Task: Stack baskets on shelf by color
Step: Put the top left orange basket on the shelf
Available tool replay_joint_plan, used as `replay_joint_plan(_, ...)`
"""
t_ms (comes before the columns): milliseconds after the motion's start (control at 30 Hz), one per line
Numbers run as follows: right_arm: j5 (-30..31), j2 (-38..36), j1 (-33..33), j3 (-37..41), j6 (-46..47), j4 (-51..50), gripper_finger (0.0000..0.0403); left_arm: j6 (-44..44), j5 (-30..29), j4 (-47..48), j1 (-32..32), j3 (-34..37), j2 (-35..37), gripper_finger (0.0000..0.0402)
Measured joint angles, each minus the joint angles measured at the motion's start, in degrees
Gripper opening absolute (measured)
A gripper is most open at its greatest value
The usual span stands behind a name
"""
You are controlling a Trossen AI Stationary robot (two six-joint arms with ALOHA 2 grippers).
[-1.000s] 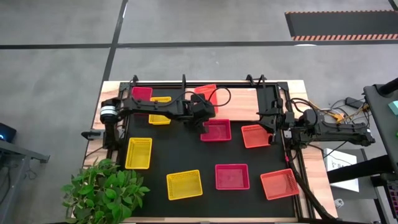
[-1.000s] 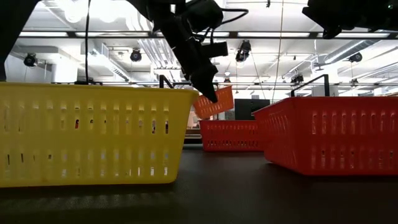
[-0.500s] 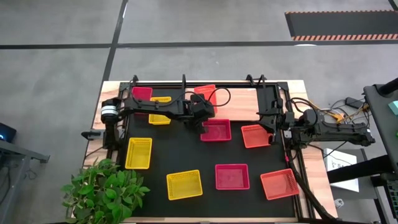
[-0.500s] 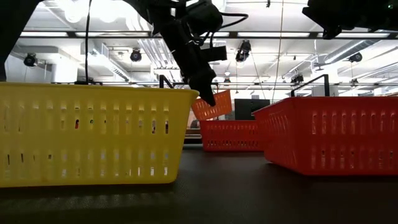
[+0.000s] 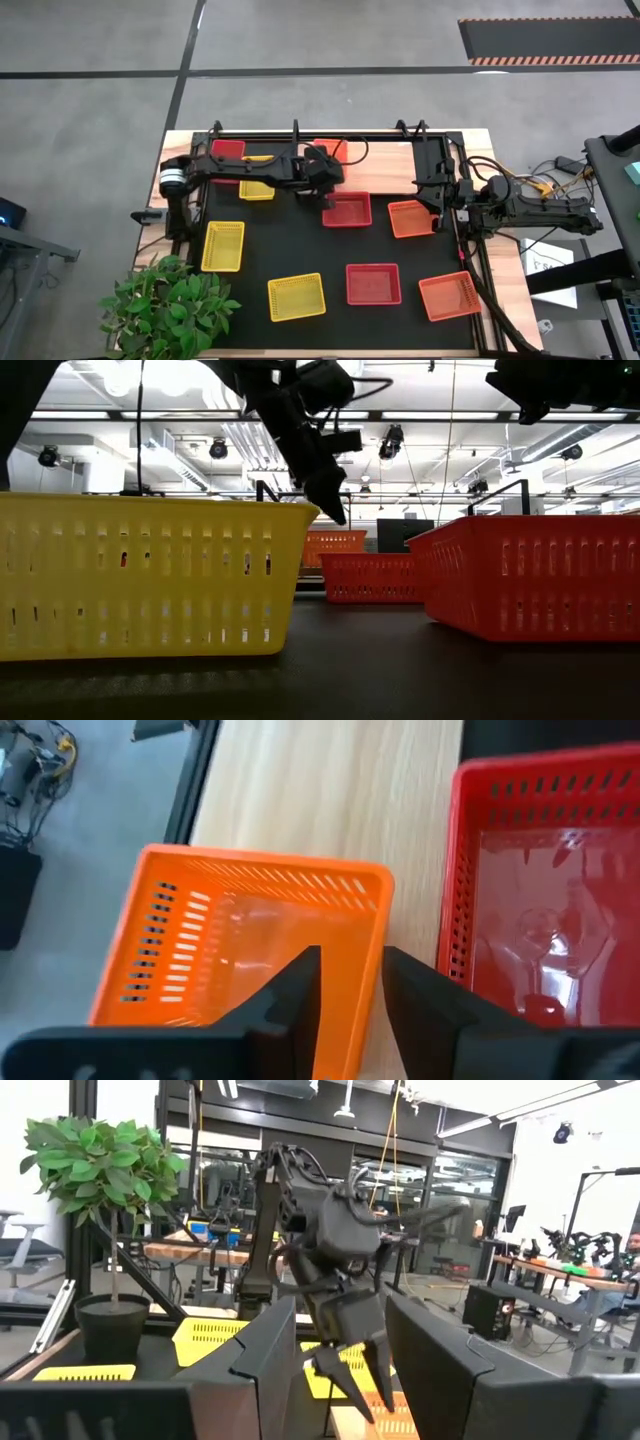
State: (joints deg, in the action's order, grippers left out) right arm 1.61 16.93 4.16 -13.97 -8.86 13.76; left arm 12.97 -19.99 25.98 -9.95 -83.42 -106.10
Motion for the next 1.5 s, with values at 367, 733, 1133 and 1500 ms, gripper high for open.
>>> replay_joint_plan(367,0.0,0.0,0.0,0.0,1.6,0.0,0.0150,-4.9,1.7,-12.3,3.4,0.0,5.1,0.0081)
replay_joint_plan(733,0.0,0.1,0.0,0.0,0.7,-0.2,0.0150,1.8,5.7,-0.7,5.4,-0.1,2.8,0.0005)
replay_joint_plan(1133,0.1,0.0,0.0,0.0,0.9,1.5,0.0150,-4.4,-2.3,-15.9,5.4,-0.7,-2.5,0.0000)
replay_joint_plan(1500,0.6,0.1,0.0,0.0,1.8,1.4,0.0150,-3.2,-4.8,-16.0,2.7,-1.0,-6.5,0.0000)
